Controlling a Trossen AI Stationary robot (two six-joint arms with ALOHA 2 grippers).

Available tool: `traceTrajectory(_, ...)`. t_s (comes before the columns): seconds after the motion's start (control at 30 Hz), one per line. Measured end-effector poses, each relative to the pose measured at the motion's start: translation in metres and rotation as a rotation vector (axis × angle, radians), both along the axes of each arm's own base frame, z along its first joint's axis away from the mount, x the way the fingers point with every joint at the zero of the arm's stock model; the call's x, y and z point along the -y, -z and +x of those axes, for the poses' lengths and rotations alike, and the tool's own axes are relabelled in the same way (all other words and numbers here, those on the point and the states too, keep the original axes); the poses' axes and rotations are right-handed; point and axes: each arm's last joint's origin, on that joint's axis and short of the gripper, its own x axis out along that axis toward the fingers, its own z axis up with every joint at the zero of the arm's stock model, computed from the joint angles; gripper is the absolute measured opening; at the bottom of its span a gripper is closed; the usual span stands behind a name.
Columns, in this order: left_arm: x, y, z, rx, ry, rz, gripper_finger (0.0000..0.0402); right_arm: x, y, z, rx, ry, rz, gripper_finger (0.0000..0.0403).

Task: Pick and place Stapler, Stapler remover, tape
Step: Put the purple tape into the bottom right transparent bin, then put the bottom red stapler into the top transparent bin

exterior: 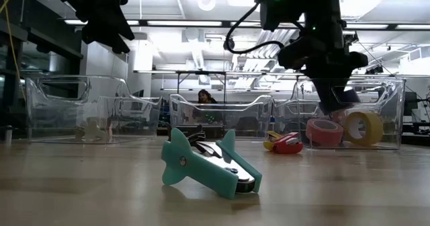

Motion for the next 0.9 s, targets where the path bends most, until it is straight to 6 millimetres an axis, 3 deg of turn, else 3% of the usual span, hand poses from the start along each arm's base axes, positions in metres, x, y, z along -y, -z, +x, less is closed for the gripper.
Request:
traceTrajectory(0.53,0.0,0.0,0.0,-0.006,-0.001,0.002,0.023,0.0,-0.004,-0.001,0.018,0.008,-0.008,0.0147)
traceTrajectory(0.67,0.0,0.002,-0.001,-0.023,-0.003,0.003,0.023,-0.002,-0.019,-0.007,0.084,0.018,-0.039,0.0164)
traceTrajectory(0.9,0.0,0.002,-0.001,-0.023,-0.002,0.003,0.023,-0.012,-0.063,-0.026,0.325,0.058,-0.092,0.0178)
